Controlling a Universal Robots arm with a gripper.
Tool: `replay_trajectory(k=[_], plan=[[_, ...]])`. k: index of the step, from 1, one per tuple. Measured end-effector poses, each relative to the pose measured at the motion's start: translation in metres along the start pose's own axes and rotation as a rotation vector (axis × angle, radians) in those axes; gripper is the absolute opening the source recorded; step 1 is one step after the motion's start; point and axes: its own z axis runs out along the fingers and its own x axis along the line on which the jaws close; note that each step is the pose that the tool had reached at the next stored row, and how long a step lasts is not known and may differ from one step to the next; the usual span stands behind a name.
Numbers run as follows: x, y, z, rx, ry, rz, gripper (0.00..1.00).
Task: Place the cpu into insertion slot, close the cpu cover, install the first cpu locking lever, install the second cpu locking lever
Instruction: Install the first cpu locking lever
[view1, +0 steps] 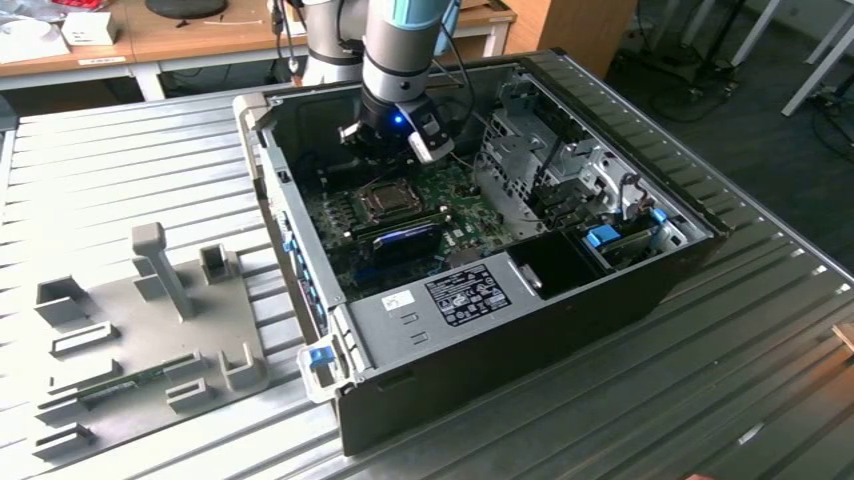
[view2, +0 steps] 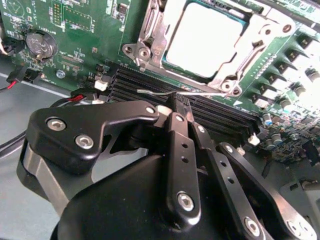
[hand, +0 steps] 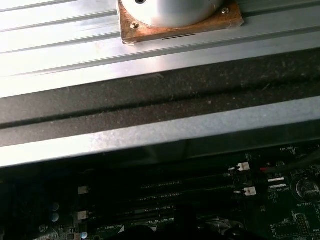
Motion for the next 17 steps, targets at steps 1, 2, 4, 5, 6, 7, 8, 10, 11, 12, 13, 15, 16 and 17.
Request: replay_trajectory(k=[1, 2, 4, 5, 6, 7, 8, 10, 11, 12, 13, 15, 16, 17], plan=[[0.0, 0.0, 0.0002, -0.0001, -0.0001, 0.0, 0.1], [0.0, -0.0001, 0.0004, -0.0002, -0.0001, 0.0, 0.1], [0.0, -0.0002, 0.0009, -0.0002, -0.0001, 0.0, 0.1], [-0.0001, -0.0003, 0.0011, -0.0002, -0.0001, 0.0, 0.1], [-0.0002, -0.0003, 0.0014, -0.0001, 0.0, 0.0, 0.1], [-0.0005, -0.0004, 0.0017, -0.0002, 0.0, 0.0, 0.1], [-0.0008, -0.0004, 0.002, -0.0002, 0.0, 0.0, 0.1], [-0.0015, -0.0005, 0.0027, -0.0002, -0.0001, 0.0, 0.1], [-0.0019, -0.0005, 0.0031, -0.0002, -0.0001, 0.0, 0.1], [-0.0022, -0.0006, 0.0035, -0.0001, 0.0, 0.0, 0.1], [-0.0025, -0.0006, 0.0039, -0.0001, -0.0001, 0.0, 0.1], [-0.0029, -0.0008, 0.0049, -0.0002, 0.0, 0.0, 0.1], [-0.0031, -0.001, 0.0054, -0.0001, -0.0001, 0.0, 0.1], [-0.0034, -0.0011, 0.0058, -0.0001, 0.0, 0.0, 0.1]])
